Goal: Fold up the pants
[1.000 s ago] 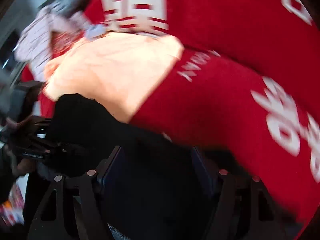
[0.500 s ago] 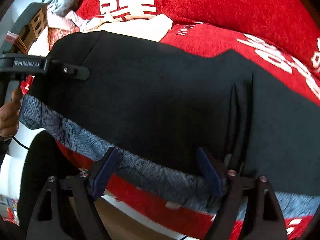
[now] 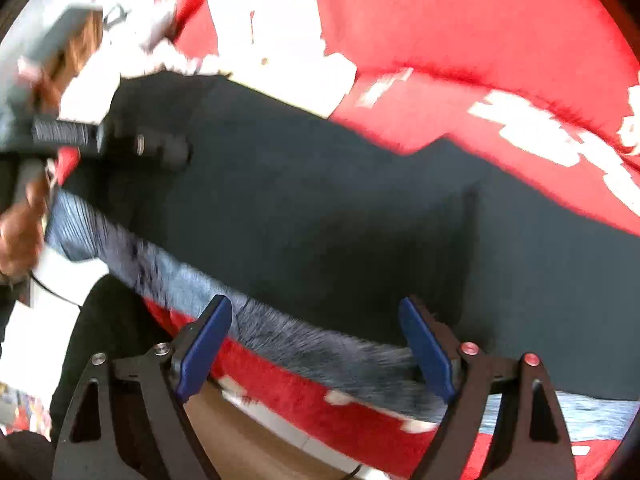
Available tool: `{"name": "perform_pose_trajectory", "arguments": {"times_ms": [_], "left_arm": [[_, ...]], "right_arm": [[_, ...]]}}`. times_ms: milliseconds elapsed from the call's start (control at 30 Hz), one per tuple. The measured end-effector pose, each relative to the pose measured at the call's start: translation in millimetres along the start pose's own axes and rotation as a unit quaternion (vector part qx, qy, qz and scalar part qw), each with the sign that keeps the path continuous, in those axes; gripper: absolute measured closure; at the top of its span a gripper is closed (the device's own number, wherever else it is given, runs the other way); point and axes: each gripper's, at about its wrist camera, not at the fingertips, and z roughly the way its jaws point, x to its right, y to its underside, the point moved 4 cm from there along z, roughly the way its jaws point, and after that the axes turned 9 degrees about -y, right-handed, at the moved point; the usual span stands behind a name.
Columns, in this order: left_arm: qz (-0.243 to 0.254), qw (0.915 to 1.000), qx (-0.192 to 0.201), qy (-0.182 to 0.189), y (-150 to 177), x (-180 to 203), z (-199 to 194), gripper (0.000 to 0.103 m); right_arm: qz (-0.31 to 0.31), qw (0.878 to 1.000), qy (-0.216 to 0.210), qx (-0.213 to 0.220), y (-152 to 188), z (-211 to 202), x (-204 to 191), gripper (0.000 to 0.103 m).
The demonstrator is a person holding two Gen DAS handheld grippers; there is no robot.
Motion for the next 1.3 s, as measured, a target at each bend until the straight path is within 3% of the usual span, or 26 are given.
{"name": "perform_pose_trajectory", "arguments": {"times_ms": [200, 333, 400, 567, 700, 833, 1033, 1300], "left_arm": [[0.034, 0.9992, 0.018, -0.007, -12.3, 46.5, -29.6, 0.072], [0.062, 0.9978, 0.023, -0.005, -20.3, 88.1, -42.3, 0.074], [0.076, 0.9969, 0.022, -0.001, -23.7, 108.8, -44.8, 0.075], [0.109, 0.9939, 0.018, -0.006, -30.5, 156.1, -46.0, 0.076], [0.127, 0.9918, 0.010, -0.007, -34.9, 190.6, -46.1, 0.076], [0.144, 0.9895, -0.001, -0.007, -38.7, 230.6, -44.3, 0.076], [0.162, 0.9866, -0.019, 0.004, -45.5, 284.7, -42.0, 0.076], [0.176, 0.9817, -0.069, -0.026, -55.3, 348.6, 2.2, 0.077]], "right_arm": [[0.029, 0.994, 0.107, 0.006, 11.2, -44.8, 68.9, 0.015], [0.045, 0.981, 0.184, -0.025, 25.9, -56.8, 112.0, 0.015], [0.056, 0.976, 0.202, -0.055, 31.1, -47.0, 129.5, 0.015], [0.034, 0.977, 0.205, -0.050, 26.2, -41.9, 128.9, 0.011], [0.050, 0.973, 0.224, -0.004, 22.5, -78.9, 144.4, 0.011], [0.070, 0.964, 0.257, 0.004, 30.2, -108.3, 168.4, 0.010], [0.121, 0.958, 0.260, 0.024, 54.3, -145.5, 200.6, 0.010], [0.151, 0.955, 0.254, 0.031, 77.3, -157.5, 223.9, 0.010]]}}
